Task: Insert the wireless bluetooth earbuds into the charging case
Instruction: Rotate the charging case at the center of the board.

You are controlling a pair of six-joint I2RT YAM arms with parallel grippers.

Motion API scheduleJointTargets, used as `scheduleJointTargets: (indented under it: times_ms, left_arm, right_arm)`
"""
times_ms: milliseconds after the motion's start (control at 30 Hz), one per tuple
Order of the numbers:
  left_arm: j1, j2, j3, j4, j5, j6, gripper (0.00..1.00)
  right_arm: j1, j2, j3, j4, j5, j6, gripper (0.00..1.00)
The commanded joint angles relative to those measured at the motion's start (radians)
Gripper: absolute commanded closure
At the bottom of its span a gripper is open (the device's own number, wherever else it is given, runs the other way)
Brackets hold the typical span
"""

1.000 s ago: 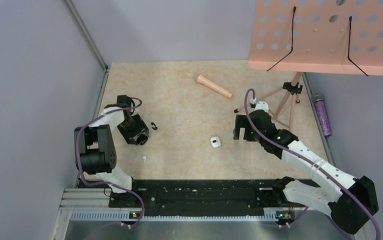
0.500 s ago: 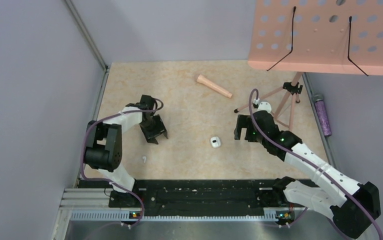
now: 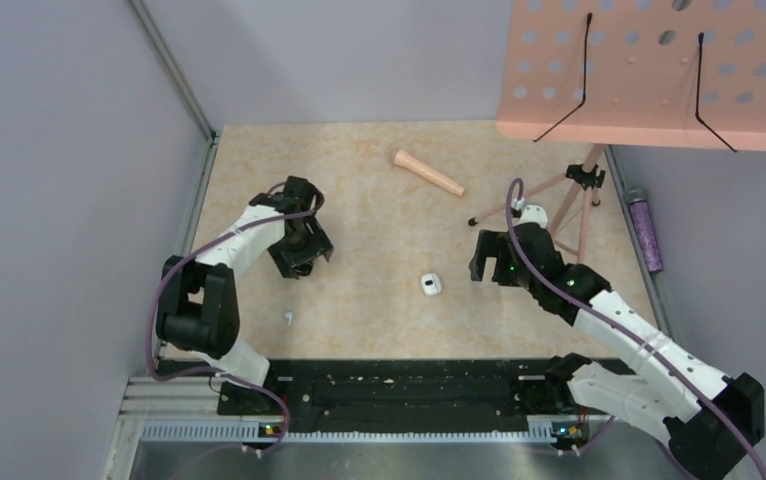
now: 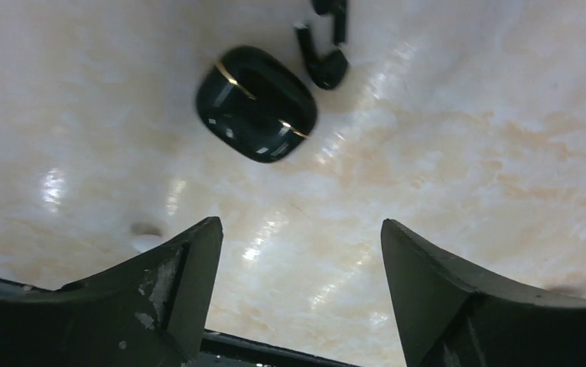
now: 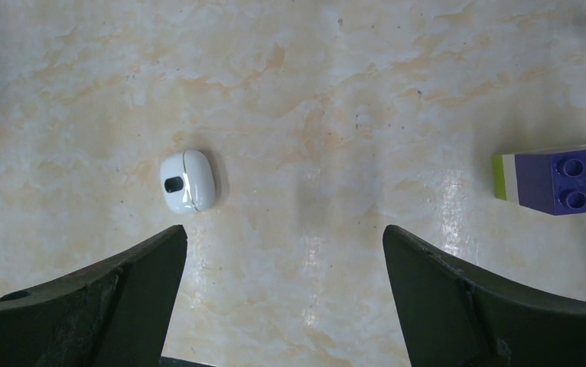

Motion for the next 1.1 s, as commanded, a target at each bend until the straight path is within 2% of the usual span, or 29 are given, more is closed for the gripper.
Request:
scheduleJointTargets:
  times_ms: [0,167,367,667,1067]
  left_arm:
    - [0.042,-0.054,0.032,-0.102,-0.177,-0.129,0.23]
    - [0.099,-0.039,0.017,-0.097,-0.2,-0.234,0.31]
    - [0.119,-0.067,-0.026,0.026,-0.161,-0.333,0.37]
    - [0.119,0.026,-0.011,0.098,-0.109,-0.399,0.38]
    - [0.119,0.05,-0.032,0.07,-0.175,-0.478,0.41]
  right_arm:
    - [-0.015,-0.006,0.065,0.0,-0.019,0.015,0.02]
    - [-0.014,-0.018,0.068,-0.003,-0.021,0.018,0.02]
    - [-0.014,-0.022,0.067,-0.009,-0.03,0.026,0.03]
    - [-0.014,-0.024,0.068,-0.009,-0.04,0.036,0.03]
    - [-0.014,-0.026,0.061,-0.012,-0.055,0.05,0.03]
